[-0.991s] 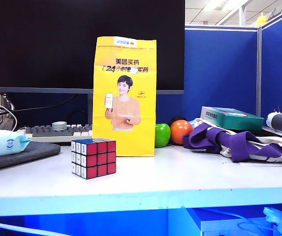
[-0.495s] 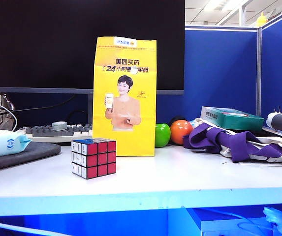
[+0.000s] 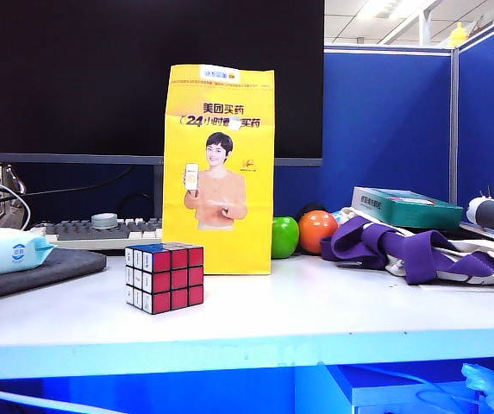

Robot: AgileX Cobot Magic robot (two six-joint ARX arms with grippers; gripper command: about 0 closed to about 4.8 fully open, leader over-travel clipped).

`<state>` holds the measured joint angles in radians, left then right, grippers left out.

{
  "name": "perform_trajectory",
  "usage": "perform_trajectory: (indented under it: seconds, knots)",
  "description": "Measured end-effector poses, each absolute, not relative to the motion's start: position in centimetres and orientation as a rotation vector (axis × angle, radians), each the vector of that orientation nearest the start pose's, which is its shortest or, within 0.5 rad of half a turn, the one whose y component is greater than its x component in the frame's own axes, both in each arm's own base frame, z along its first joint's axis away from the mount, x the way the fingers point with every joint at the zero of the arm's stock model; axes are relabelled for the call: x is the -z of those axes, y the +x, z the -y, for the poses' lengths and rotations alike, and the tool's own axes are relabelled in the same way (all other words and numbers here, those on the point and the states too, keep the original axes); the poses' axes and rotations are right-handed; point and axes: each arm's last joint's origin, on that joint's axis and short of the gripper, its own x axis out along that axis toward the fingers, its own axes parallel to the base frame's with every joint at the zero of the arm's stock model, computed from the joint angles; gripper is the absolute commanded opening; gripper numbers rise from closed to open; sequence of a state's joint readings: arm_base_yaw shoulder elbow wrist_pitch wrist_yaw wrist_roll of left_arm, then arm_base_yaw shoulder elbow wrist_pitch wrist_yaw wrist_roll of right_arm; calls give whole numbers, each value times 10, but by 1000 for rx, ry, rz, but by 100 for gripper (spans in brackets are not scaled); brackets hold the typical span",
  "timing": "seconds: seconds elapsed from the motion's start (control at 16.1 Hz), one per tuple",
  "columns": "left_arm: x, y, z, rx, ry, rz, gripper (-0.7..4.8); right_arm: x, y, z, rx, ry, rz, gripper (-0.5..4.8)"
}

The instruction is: Pick up the Rubik's Cube and throw it into the yellow paper bag.

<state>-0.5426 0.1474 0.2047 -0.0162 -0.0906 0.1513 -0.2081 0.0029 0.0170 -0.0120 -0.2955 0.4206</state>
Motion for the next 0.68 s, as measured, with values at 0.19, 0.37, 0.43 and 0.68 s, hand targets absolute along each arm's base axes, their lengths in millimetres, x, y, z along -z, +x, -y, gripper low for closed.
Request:
perform_trajectory:
  seconds: [0.19, 0.37, 0.43, 0.68]
  knots:
    - [-202, 77, 43, 421, 101, 131, 26, -169, 95, 12, -88, 414, -8, -1]
    - [-203, 78, 41, 361, 125, 139, 26, -176, 95, 9, -135, 359, 68, -2]
    - [-203, 79, 40, 315, 149, 138, 26, -177, 95, 7, -165, 340, 85, -2]
    - [-185, 83, 40, 243, 239, 87, 26, -176, 96, -3, -212, 277, 74, -2]
